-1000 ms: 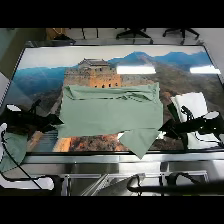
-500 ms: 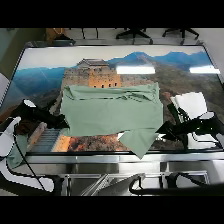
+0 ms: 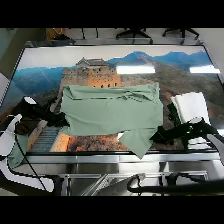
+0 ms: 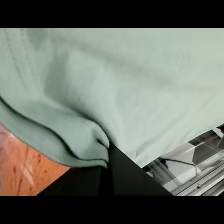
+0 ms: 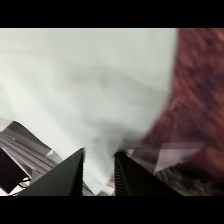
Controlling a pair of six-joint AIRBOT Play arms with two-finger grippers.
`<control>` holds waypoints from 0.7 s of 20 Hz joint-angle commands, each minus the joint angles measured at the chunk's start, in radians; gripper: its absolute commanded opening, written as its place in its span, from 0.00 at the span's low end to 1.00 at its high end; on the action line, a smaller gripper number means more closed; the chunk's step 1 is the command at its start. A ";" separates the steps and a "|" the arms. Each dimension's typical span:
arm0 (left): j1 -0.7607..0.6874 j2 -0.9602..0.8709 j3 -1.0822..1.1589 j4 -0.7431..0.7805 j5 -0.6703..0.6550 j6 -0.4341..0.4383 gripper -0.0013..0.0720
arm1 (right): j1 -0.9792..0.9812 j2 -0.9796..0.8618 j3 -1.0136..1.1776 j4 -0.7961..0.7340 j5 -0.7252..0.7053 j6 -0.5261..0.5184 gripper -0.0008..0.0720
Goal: Fold the shirts.
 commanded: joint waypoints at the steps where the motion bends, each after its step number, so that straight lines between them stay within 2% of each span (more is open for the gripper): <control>1: 0.001 0.002 0.016 -0.015 -0.040 -0.004 0.04 | 0.026 -0.019 0.030 0.138 0.006 -0.099 0.11; 2: 0.002 0.010 0.028 -0.014 -0.068 -0.013 0.04 | 0.017 0.000 0.059 0.109 0.031 -0.097 0.03; 5: 0.021 0.076 0.034 0.047 -0.103 -0.072 0.04 | -0.048 0.120 0.123 -0.108 0.060 0.016 0.03; 8: 0.045 0.157 -0.020 0.121 -0.152 -0.119 0.04 | -0.093 0.247 0.106 -0.268 0.158 0.080 0.03; 14: 0.117 0.357 -0.350 0.177 -0.167 -0.119 0.04 | -0.093 0.492 0.036 -0.389 0.235 0.166 0.03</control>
